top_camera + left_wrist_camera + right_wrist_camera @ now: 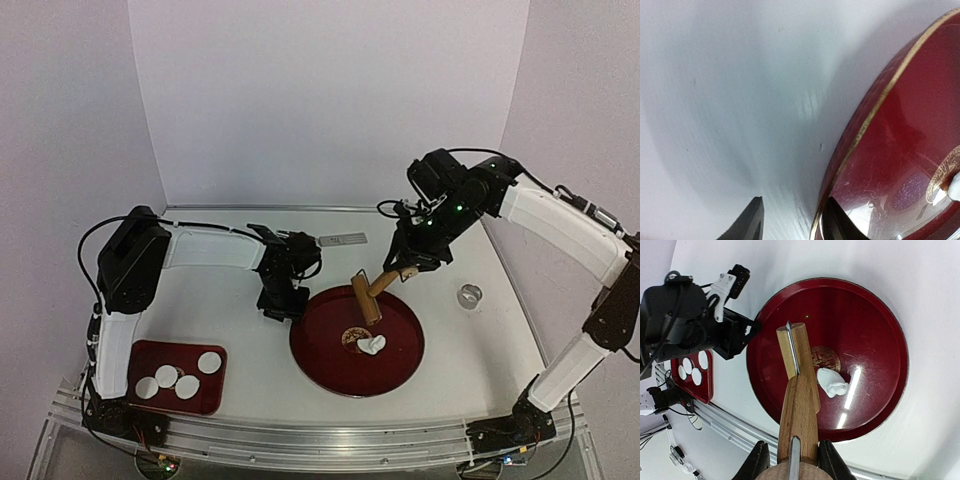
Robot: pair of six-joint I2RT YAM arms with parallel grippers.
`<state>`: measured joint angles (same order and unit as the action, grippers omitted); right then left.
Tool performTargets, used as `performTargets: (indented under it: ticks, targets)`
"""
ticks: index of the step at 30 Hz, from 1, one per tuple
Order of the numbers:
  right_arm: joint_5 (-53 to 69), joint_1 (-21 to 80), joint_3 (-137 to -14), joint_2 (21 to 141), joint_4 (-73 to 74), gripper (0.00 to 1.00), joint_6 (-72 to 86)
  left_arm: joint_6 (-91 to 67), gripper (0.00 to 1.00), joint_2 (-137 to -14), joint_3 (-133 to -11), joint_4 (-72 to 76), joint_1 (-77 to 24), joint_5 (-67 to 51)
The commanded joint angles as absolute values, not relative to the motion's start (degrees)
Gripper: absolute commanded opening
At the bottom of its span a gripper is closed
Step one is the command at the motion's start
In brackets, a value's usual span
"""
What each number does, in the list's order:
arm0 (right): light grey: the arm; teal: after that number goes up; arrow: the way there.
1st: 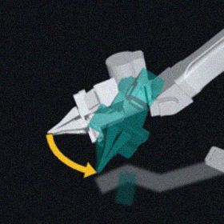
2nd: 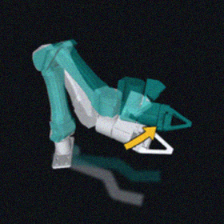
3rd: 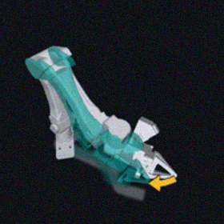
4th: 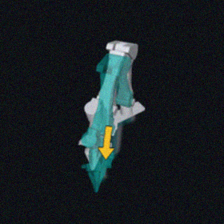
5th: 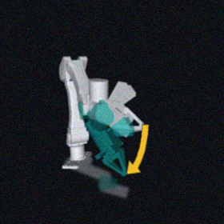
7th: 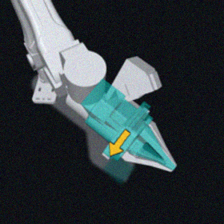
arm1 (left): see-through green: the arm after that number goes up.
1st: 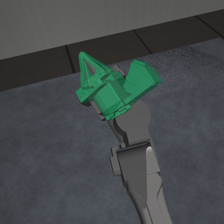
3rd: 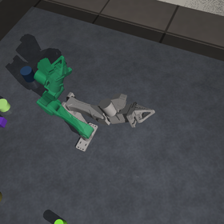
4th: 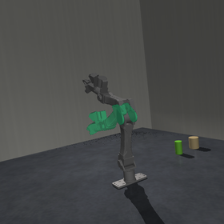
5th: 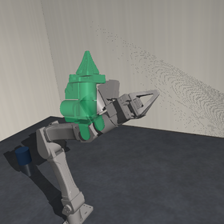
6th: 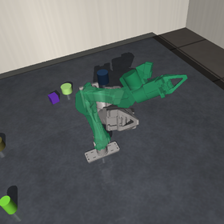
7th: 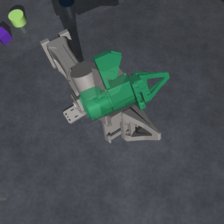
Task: Roll out the dumpling wrappers from the dough
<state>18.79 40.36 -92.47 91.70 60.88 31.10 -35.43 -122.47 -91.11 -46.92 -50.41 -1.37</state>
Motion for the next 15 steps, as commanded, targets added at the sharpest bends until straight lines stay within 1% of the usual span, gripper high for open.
performTargets:
  ticks: [1, 3, 6, 8, 12, 15]
  targets:
    - [17.13, 39.17, -90.44, 89.80, 65.04, 0.00, 29.19, -39.65, 0.50, -115.69, -92.10, -47.22, -50.10, 0.65]
    - [18.69, 38.78, -89.34, 89.58, 64.93, 0.00, 28.45, -42.10, 0.58, -115.01, -91.72, -46.40, -50.11, -0.91]
    - [22.20, 36.97, -87.59, 89.95, 64.87, 0.00, 26.27, -46.90, 0.67, -113.95, -89.27, -43.96, -50.55, -4.21]
    - [24.74, 35.93, -86.53, 90.22, 64.61, 0.00, 24.18, -50.48, 0.71, -112.41, -86.61, -41.43, -51.30, -5.18]
    - [29.08, 33.95, -84.83, 89.18, 63.43, 0.00, 21.19, -56.94, 0.74, -110.18, -80.73, -36.41, -53.43, -6.29]
    - [34.16, 31.48, -82.32, 88.48, 62.64, 0.00, 19.34, -59.48, 0.74, -110.19, -79.69, -35.27, -55.47, -6.50]
